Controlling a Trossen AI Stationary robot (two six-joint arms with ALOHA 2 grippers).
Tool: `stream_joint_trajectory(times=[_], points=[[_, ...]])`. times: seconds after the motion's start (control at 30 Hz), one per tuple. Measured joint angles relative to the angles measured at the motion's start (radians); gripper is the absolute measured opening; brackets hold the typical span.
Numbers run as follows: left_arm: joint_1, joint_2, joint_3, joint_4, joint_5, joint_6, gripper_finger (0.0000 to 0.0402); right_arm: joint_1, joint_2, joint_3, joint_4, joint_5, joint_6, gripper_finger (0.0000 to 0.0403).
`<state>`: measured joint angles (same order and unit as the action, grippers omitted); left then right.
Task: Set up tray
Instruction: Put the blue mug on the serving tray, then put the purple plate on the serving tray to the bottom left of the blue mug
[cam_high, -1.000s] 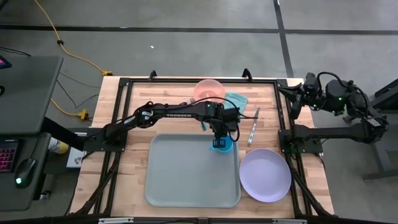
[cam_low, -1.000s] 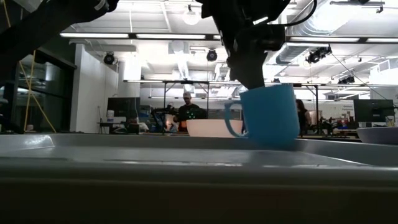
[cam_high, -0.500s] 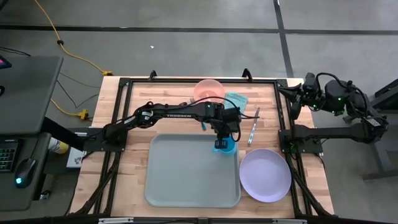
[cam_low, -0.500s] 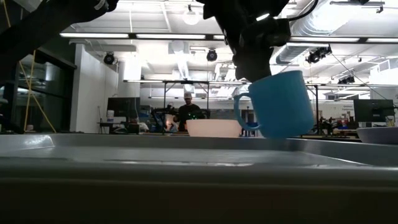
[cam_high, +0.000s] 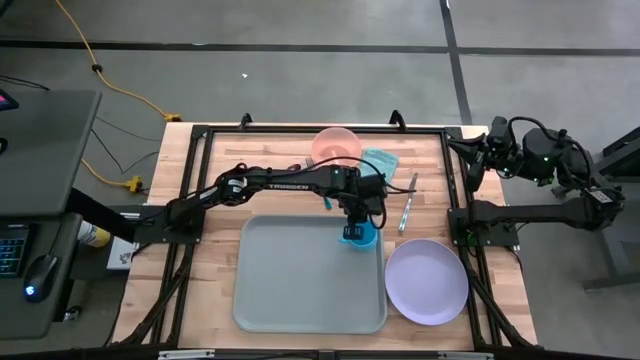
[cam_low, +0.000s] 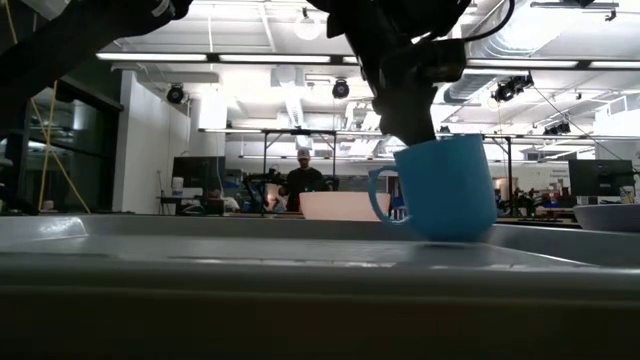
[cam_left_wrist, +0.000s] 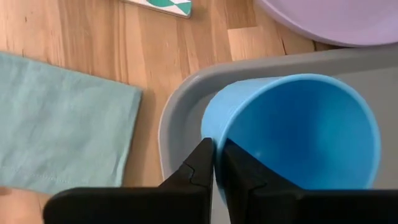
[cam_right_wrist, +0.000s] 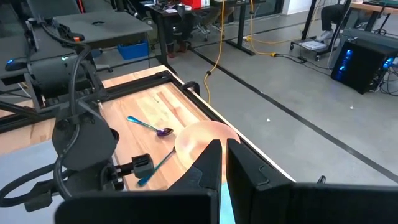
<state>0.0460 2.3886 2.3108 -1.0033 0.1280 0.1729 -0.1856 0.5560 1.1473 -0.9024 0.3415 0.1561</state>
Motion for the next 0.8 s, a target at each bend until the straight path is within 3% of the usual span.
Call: stream_joint_trajectory(times=[0.8], points=[[0.006,0.0,0.0,0.002,-0.013,0.032,0.0183,0.0,0.0,0.0,0.0,-0.001,0.0,0.0]])
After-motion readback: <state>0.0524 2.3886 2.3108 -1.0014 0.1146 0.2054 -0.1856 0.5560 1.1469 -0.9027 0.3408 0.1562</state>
